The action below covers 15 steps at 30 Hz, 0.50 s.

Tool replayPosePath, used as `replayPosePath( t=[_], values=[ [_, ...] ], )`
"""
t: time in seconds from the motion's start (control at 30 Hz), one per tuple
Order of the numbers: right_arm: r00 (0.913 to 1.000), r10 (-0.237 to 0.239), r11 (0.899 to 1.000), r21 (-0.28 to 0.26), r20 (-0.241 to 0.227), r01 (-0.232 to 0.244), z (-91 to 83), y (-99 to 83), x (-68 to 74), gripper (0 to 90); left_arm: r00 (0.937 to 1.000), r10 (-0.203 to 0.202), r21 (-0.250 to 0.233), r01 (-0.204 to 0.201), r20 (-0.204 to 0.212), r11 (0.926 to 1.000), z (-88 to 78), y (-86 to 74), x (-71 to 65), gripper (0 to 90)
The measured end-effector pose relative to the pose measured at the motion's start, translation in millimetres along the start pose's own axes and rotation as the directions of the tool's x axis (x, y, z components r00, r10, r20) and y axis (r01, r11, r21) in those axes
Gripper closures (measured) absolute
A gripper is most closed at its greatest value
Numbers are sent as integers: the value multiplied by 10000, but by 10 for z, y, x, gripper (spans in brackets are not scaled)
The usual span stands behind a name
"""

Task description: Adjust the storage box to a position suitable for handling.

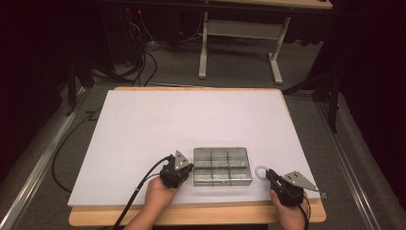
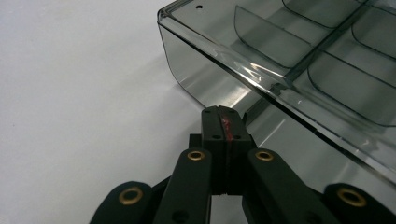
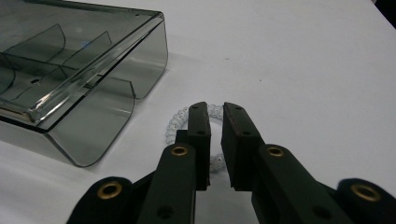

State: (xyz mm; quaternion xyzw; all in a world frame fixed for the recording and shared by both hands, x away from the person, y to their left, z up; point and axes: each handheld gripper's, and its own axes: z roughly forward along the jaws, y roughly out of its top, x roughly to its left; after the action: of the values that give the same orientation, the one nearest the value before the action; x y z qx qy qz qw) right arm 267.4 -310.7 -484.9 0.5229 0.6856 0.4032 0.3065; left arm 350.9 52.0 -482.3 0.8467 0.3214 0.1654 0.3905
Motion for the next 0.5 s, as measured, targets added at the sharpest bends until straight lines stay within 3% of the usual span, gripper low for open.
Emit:
replayPosePath(
  t=[0.1,0.27,0.37,0.4,0.47,0.5],
  values=[
    [10000,-38,10000,15,-44,38,-3,1,13,823,9999,26,-193,-29,-124,9998,-58,-29,44,882],
    [9998,-147,9999,47,-124,147,-4,0,35,850,9967,-38,-691,-18,-813,9976,-281,-173,300,853],
    [9996,-163,9999,40,-216,164,-15,6,53,870,9916,-415,-959,297,-1225,9949,-433,-324,543,840],
    [9995,-133,9999,38,-275,134,-18,8,58,879,9876,-747,-1092,598,-1378,9922,-482,-394,640,835],
    [9988,-68,10000,33,-485,69,-26,21,77,900,9828,-1198,-1295,1017,-1402,9863,-530,-490,743,821],
    [9986,-90,9999,62,-524,94,-29,32,93,900,9801,-1623,-1525,1442,-1141,9777,-550,-526,787,803]
  ],
)
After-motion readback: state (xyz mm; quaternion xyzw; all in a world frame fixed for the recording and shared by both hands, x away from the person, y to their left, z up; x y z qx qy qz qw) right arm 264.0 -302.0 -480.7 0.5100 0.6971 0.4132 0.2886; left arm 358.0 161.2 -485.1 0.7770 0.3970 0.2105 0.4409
